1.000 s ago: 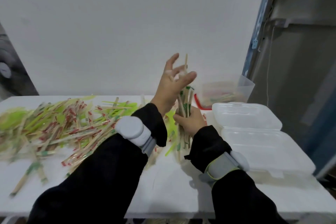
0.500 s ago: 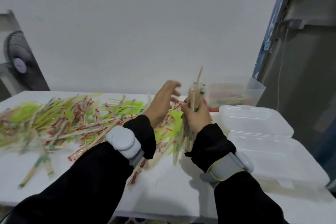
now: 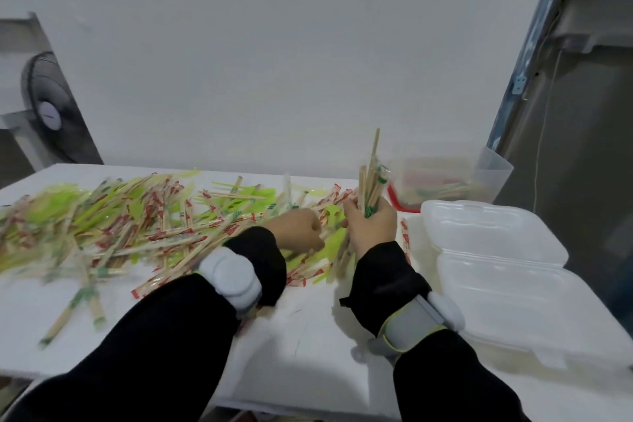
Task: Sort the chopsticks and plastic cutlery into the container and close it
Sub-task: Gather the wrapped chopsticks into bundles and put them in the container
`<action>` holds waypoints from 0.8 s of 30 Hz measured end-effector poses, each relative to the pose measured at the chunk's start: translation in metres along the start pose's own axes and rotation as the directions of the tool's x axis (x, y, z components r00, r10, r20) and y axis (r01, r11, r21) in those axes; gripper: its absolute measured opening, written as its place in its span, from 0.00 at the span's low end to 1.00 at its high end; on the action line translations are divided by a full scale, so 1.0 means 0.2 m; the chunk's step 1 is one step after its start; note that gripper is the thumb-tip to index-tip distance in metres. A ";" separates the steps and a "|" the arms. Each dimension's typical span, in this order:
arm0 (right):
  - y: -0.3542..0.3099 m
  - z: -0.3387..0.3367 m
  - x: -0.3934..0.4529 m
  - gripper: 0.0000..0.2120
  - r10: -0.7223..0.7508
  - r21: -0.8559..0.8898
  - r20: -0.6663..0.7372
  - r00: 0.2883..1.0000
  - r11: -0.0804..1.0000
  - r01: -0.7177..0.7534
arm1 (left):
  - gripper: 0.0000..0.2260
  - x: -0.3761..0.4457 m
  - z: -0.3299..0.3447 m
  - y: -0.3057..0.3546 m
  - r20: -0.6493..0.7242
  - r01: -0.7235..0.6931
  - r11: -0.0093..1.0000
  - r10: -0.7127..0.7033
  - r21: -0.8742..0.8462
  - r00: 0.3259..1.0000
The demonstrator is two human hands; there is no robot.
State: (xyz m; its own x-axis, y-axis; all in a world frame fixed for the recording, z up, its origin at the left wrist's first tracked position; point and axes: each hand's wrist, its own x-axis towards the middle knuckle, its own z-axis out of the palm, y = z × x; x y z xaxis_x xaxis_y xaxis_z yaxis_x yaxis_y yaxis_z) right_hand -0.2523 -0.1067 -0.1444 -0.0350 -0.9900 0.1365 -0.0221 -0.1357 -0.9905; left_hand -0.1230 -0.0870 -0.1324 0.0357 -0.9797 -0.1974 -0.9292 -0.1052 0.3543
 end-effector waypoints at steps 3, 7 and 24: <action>0.01 0.01 0.01 0.04 0.017 0.003 -0.033 0.999 1.000 -0.017 | 0.07 0.07 -0.12 -0.08 -0.173 0.056 0.974 -0.095 -0.220 0.980; 0.00 0.02 0.02 0.11 0.015 -0.038 -0.040 0.999 0.999 -0.017 | 0.17 0.14 -0.11 -0.20 -0.210 0.179 0.982 -0.163 0.056 0.964; 0.01 0.00 0.02 0.09 -0.015 -0.063 0.012 1.000 0.998 0.016 | 0.07 0.17 -0.27 -0.19 -0.071 0.157 0.927 -0.192 -0.342 0.979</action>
State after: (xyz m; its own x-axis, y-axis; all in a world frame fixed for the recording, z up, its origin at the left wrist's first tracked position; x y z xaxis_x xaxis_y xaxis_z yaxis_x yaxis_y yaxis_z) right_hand -0.2520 -0.1120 -0.1460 -0.0230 -0.9883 0.1510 -0.0852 -0.1486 -0.9852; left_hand -0.0663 -0.1264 -0.1028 0.2395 -0.9508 -0.1963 -0.7296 -0.3096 0.6098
